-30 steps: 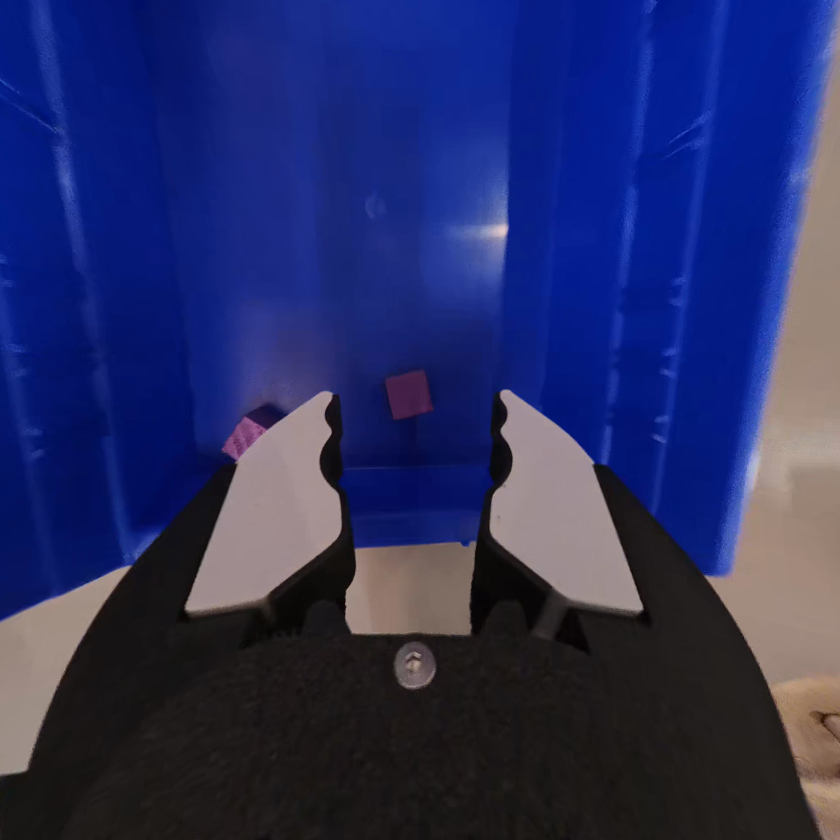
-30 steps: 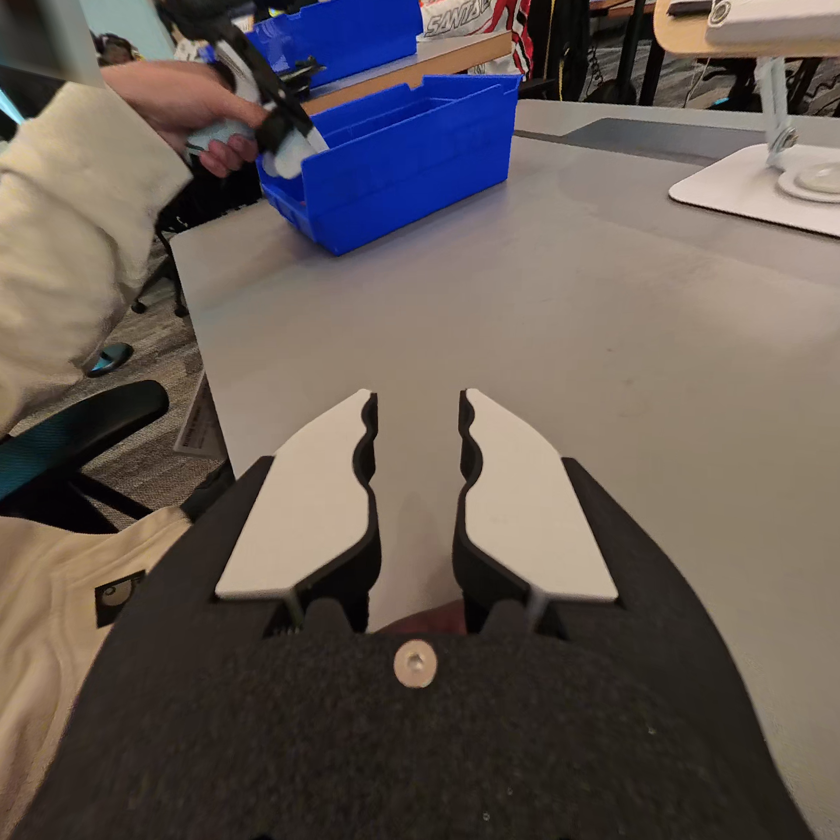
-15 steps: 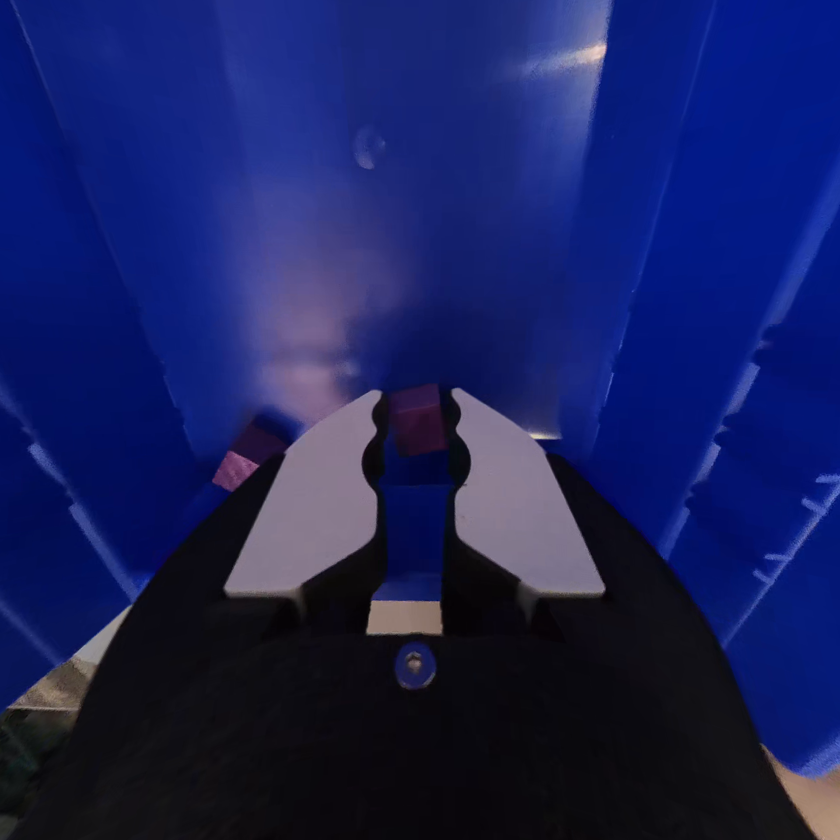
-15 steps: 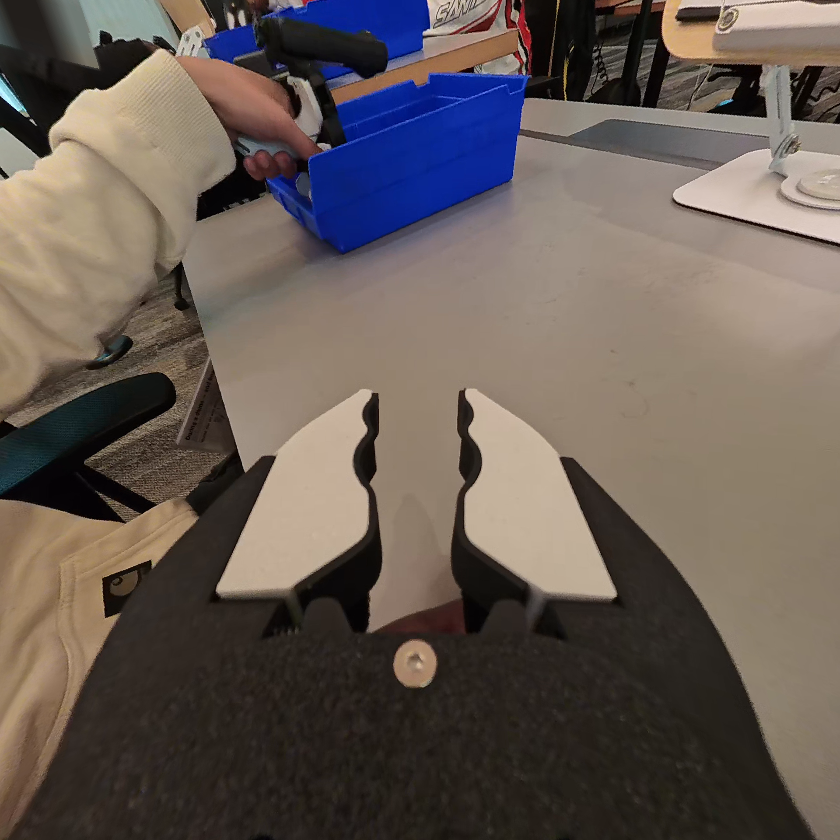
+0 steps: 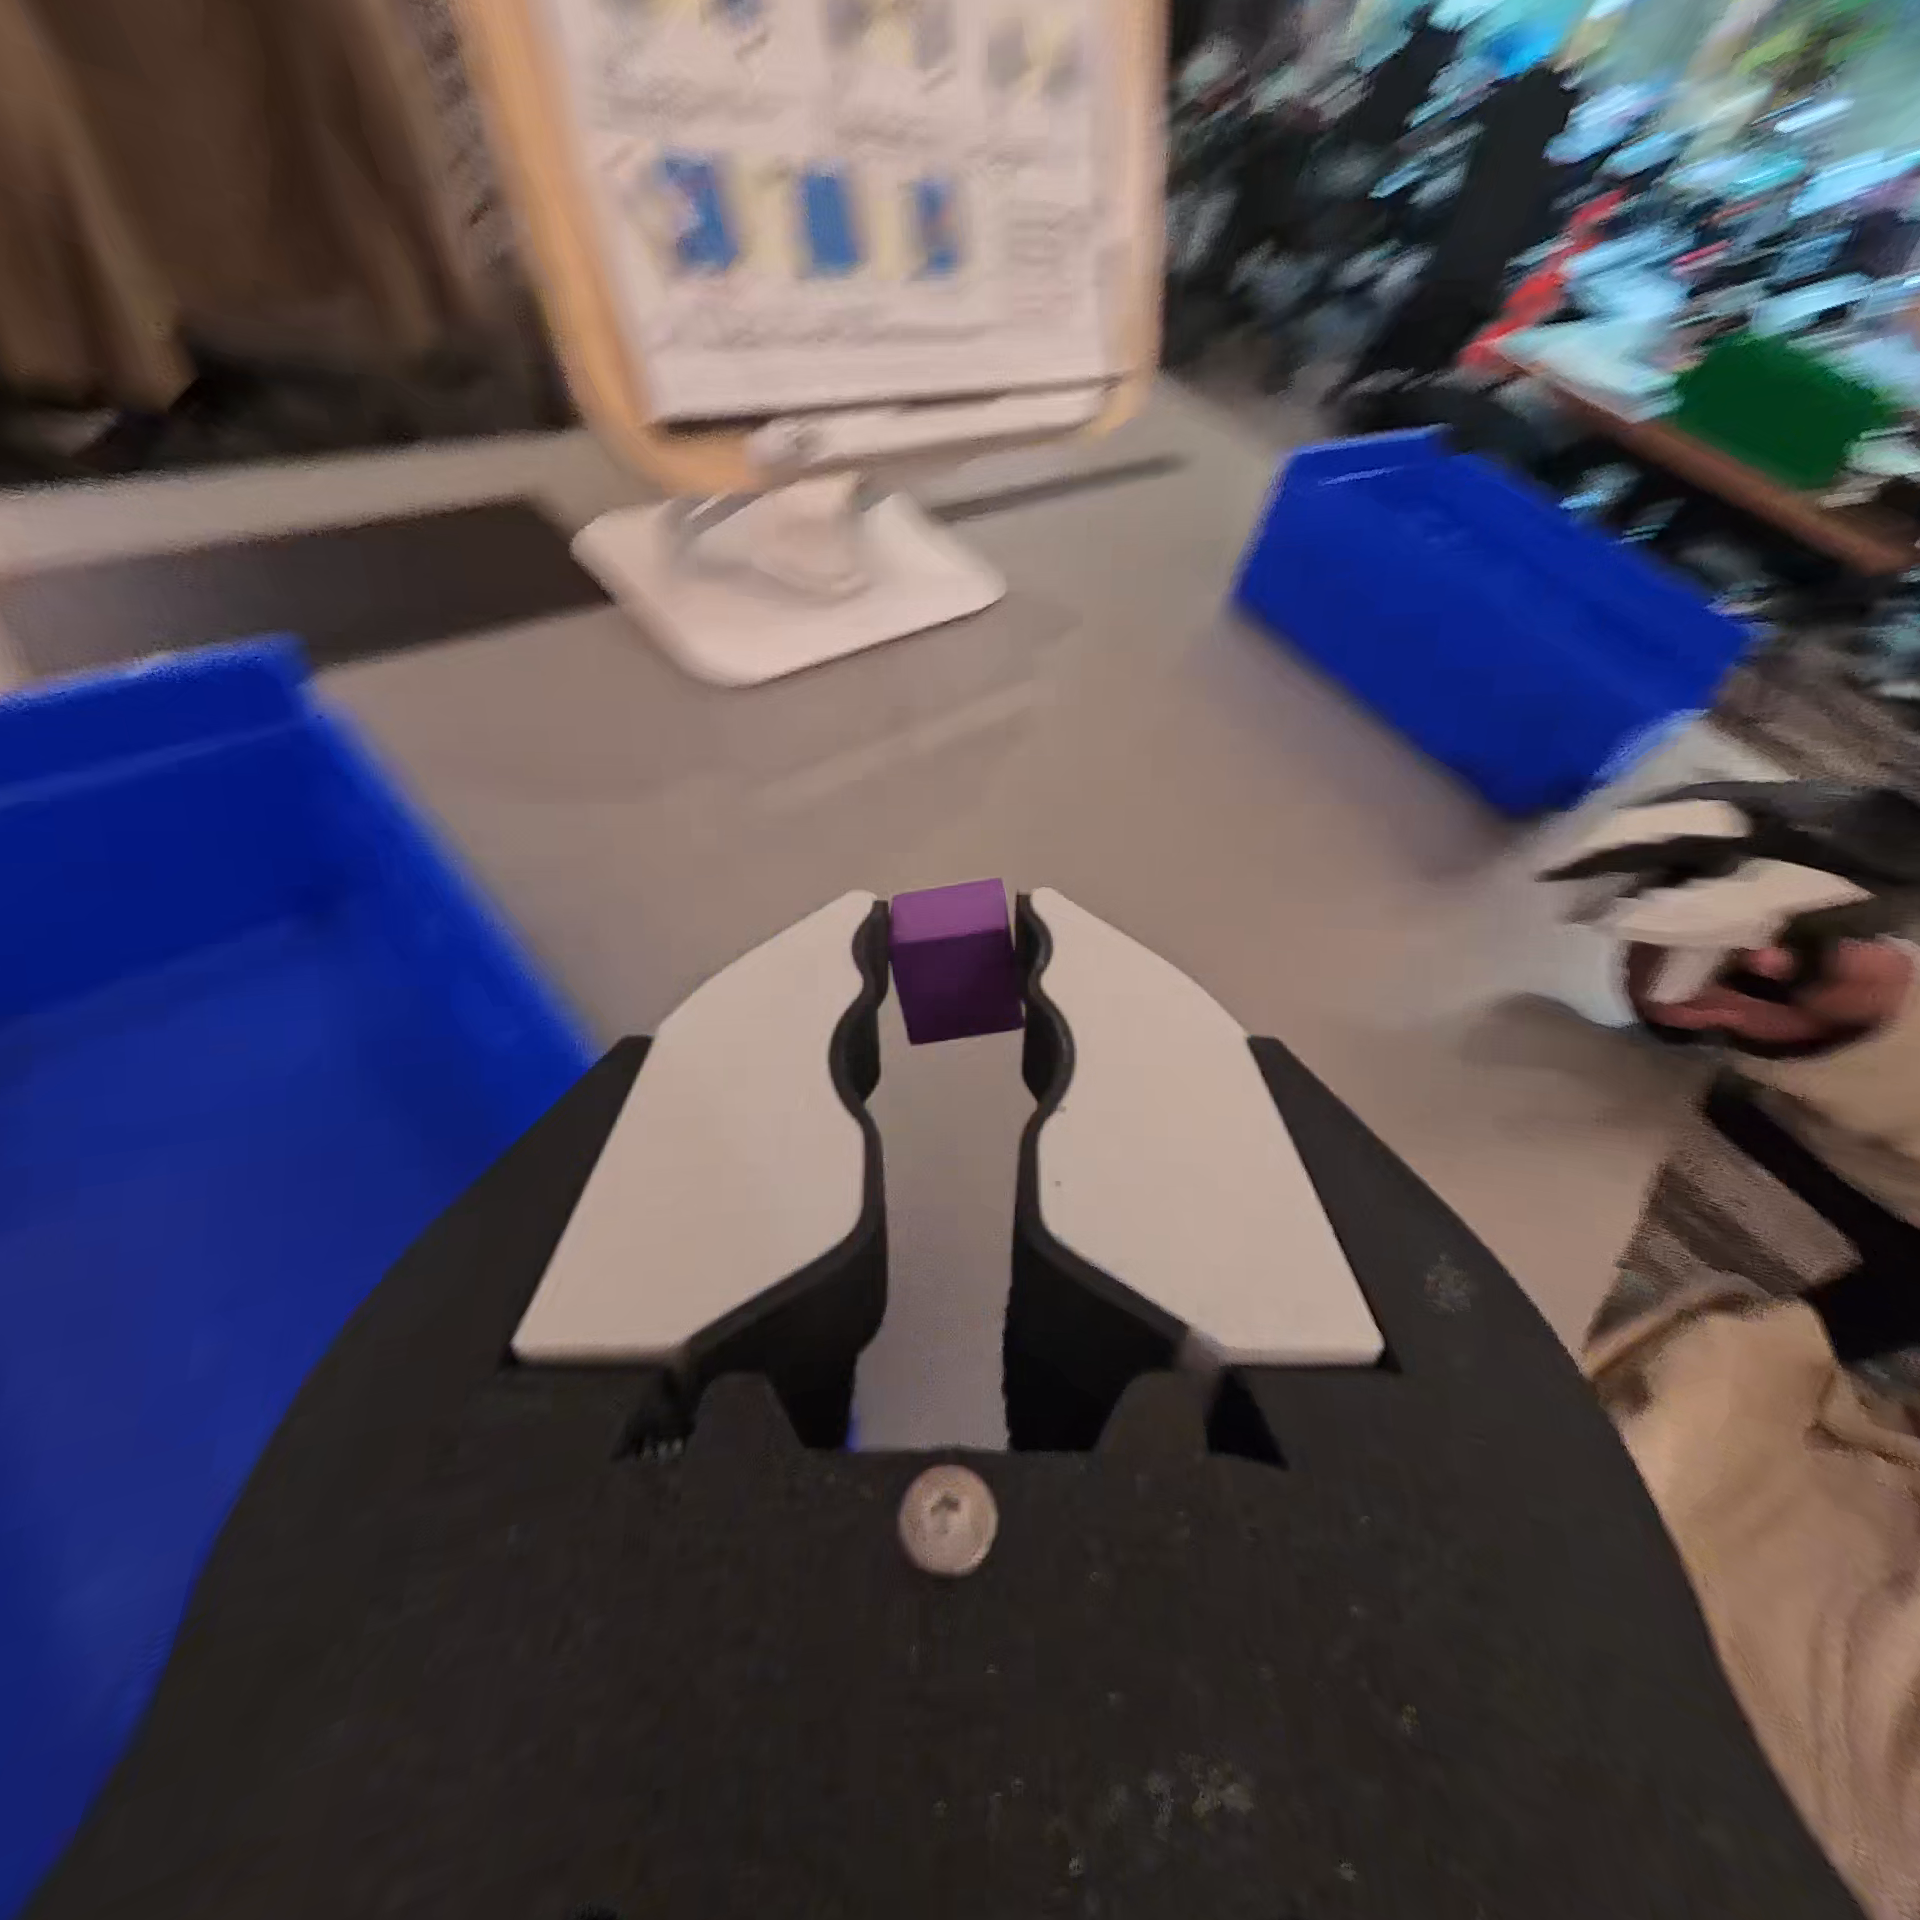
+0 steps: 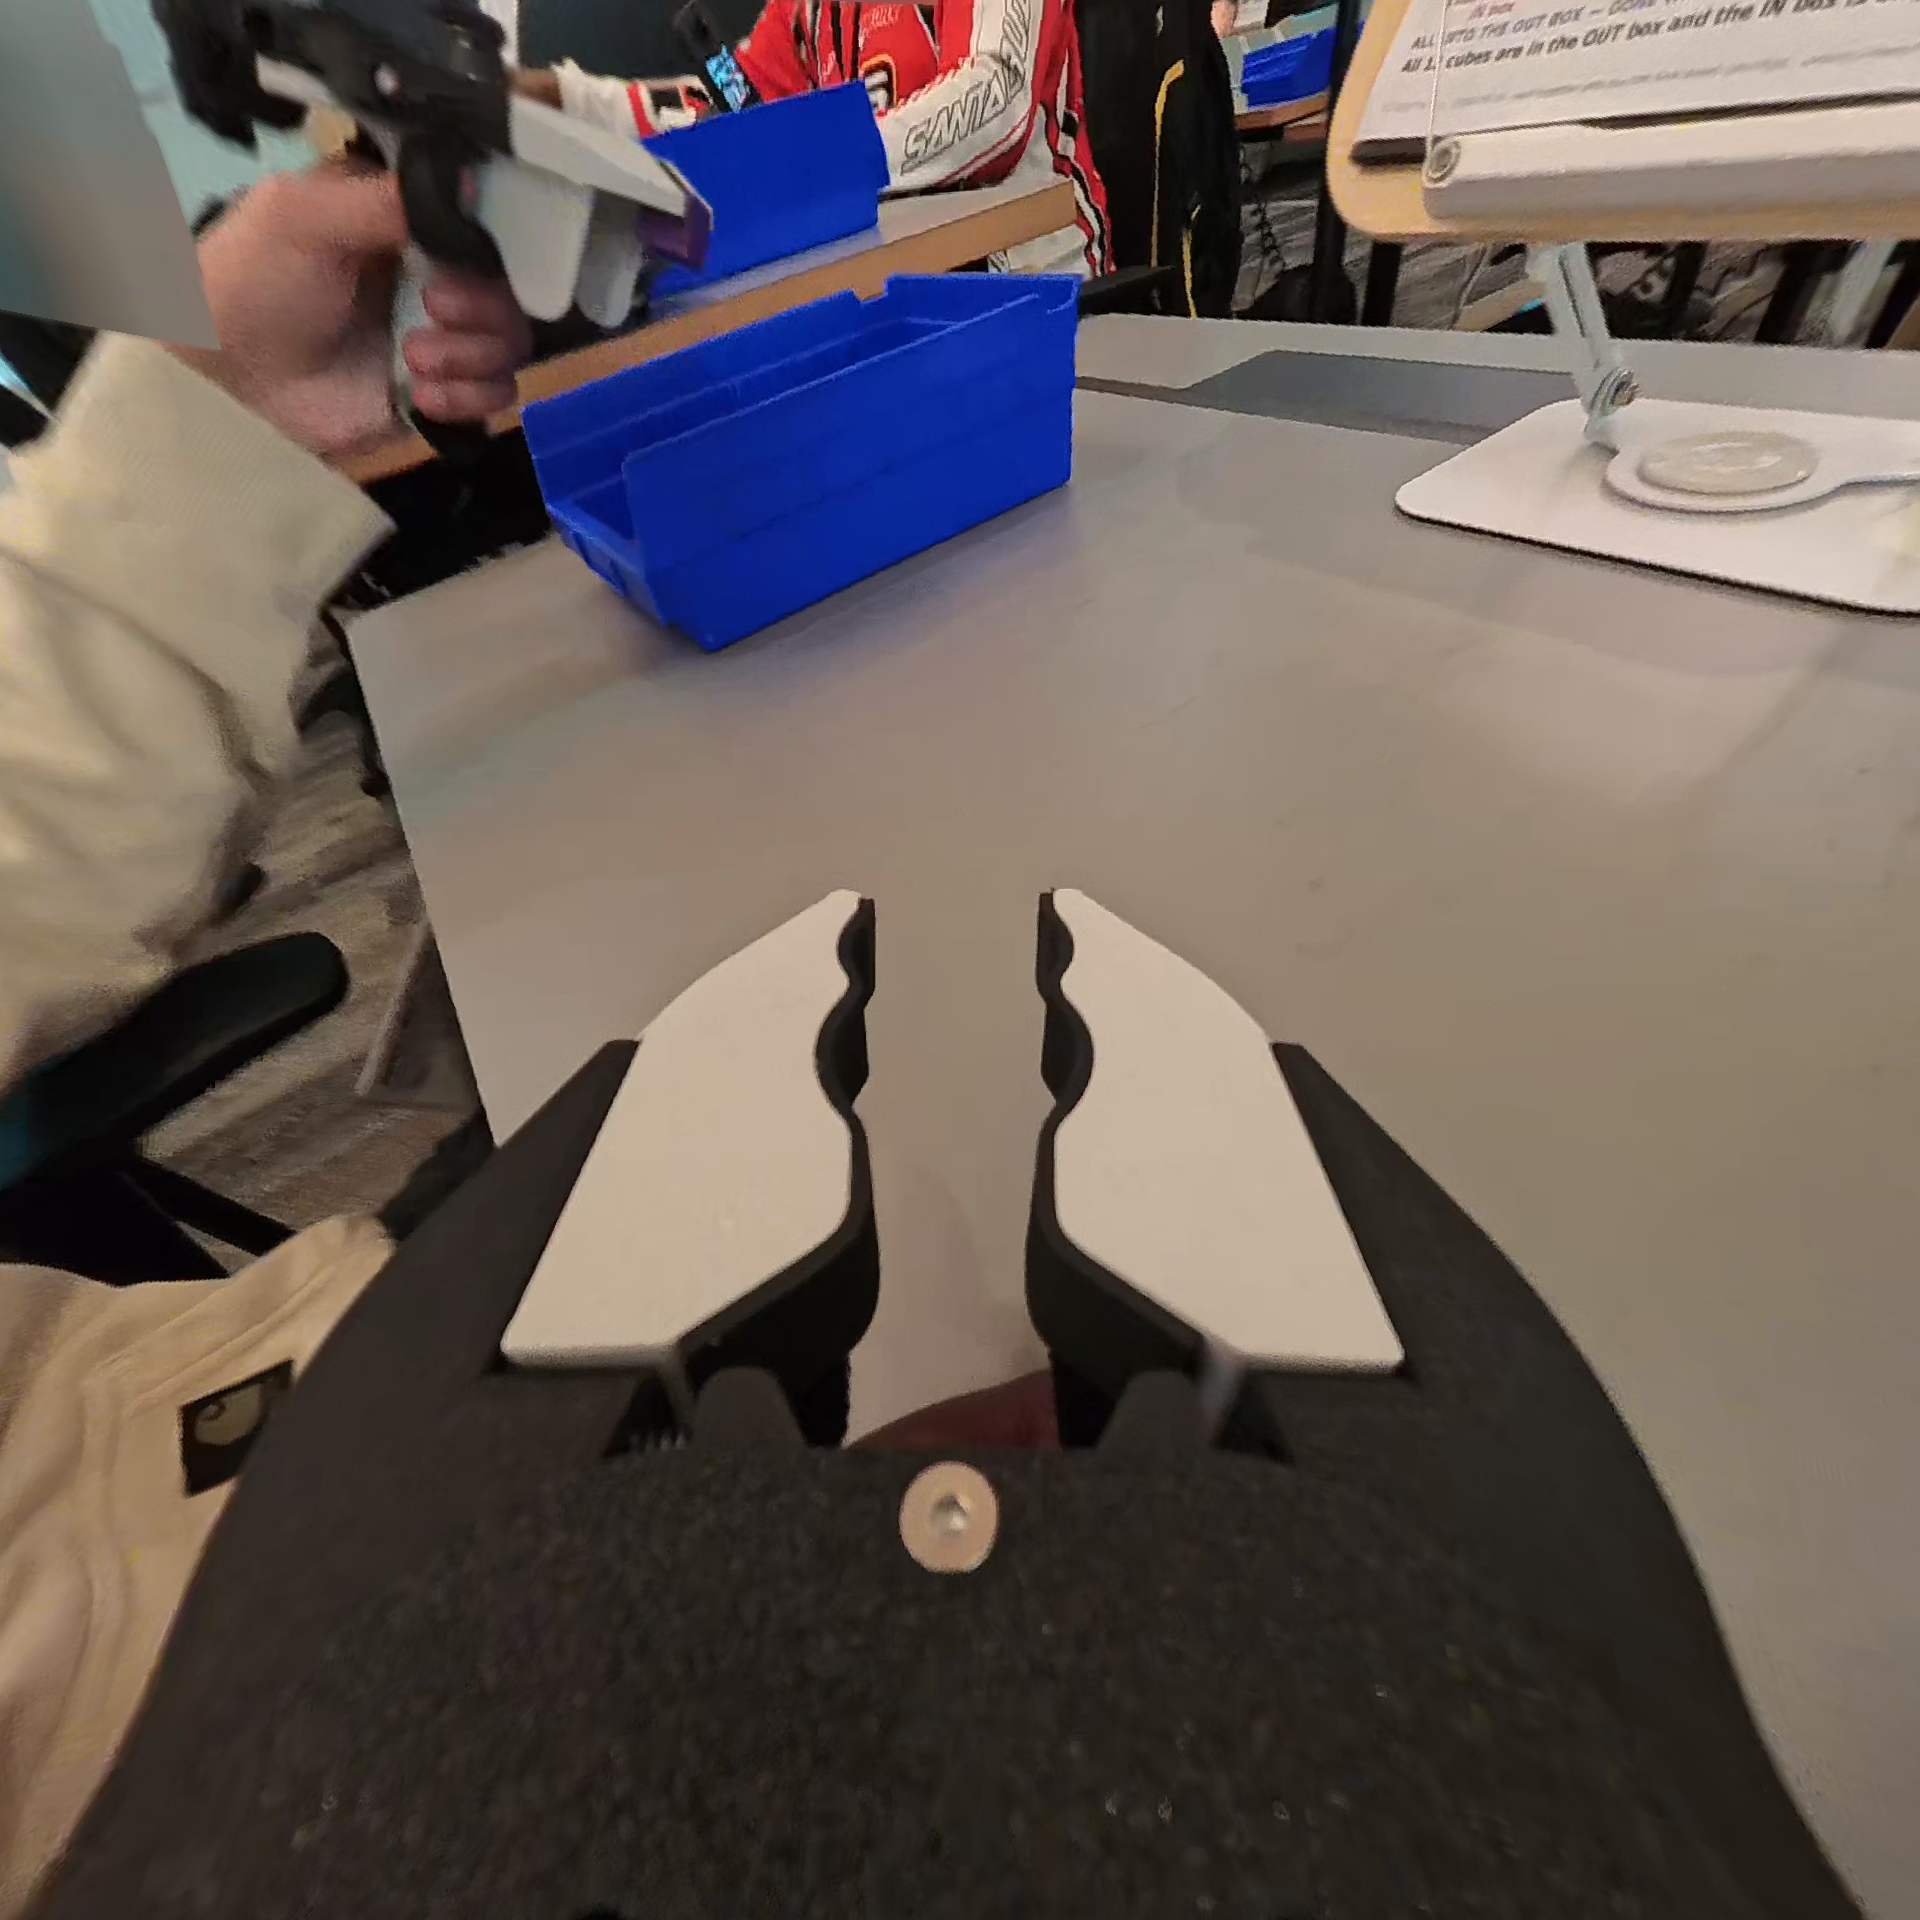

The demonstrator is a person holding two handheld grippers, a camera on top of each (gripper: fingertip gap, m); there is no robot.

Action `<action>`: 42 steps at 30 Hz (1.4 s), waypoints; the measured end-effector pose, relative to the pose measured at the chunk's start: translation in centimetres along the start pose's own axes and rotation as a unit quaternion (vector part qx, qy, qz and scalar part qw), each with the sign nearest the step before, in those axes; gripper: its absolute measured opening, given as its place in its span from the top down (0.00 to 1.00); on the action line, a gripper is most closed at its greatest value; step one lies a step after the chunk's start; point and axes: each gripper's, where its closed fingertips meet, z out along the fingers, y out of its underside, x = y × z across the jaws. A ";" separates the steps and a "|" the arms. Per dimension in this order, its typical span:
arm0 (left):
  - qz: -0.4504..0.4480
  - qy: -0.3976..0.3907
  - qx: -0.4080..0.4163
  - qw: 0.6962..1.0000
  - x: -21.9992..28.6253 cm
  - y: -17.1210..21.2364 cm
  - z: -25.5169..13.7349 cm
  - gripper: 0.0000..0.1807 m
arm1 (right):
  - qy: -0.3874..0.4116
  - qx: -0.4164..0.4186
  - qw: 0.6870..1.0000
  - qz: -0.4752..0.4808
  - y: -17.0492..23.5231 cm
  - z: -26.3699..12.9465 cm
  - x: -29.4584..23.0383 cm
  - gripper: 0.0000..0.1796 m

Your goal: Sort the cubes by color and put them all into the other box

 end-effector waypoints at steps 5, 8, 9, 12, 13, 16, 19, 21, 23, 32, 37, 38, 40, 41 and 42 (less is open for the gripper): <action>0.021 0.153 0.064 0.986 6.2 1.0 2.4 0.88 | -0.070 0.023 0.990 0.121 -0.1 0.3 0.2 0.82; 0.028 0.219 0.078 0.972 8.8 1.7 3.6 0.88 | -0.104 0.037 0.982 0.154 -0.6 0.6 -0.1 0.81; 0.030 0.246 0.094 0.964 10.0 1.4 3.8 0.88 | -0.116 0.043 0.981 0.151 -1.1 0.9 -0.2 0.80; 0.021 0.326 0.128 0.936 13.8 0.3 5.2 0.88 | -0.162 0.060 0.977 0.124 -3.6 2.2 -1.2 0.78; 0.022 0.345 0.129 0.930 15.0 0.0 5.9 0.88 | -0.179 0.067 0.975 0.116 -4.6 2.7 -1.6 0.78; 0.039 0.375 0.124 0.918 18.2 -0.2 8.4 0.88 | -0.217 0.077 0.968 0.100 -6.7 4.6 -2.7 0.78; 0.040 0.397 0.106 0.911 20.4 0.0 10.3 0.88 | -0.221 0.086 0.967 0.098 -7.8 5.9 -2.7 0.78; 0.047 0.400 0.098 0.910 21.2 0.4 11.2 0.88 | -0.225 0.089 0.964 0.107 -7.9 6.0 -2.6 0.80; 0.046 0.404 0.089 0.909 21.6 0.8 11.8 0.88 | -0.230 0.091 0.962 0.114 -7.7 5.8 -2.4 0.80; 0.024 0.427 0.075 0.901 22.6 1.9 12.7 0.88 | -0.242 0.096 0.956 0.136 -7.2 5.6 -2.1 0.88; -0.026 0.417 0.069 0.906 22.4 1.9 12.0 0.64 | -0.237 0.093 0.960 0.113 -6.8 5.3 -2.3 0.88; -0.039 0.408 0.054 0.911 22.2 2.3 11.6 0.58 | -0.231 0.093 0.962 0.109 -6.7 5.2 -2.2 0.88; -0.029 0.340 0.028 0.940 20.9 3.9 11.2 0.54 | -0.213 0.096 0.967 0.099 -6.2 4.6 -1.8 0.88; -0.014 0.278 0.033 0.960 19.5 4.7 11.1 0.52 | -0.197 0.098 0.971 0.092 -5.8 4.3 -1.5 0.88; 0.001 0.201 0.046 0.979 17.8 5.3 10.8 0.52 | -0.180 0.099 0.975 0.084 -5.4 4.0 -1.0 0.88</action>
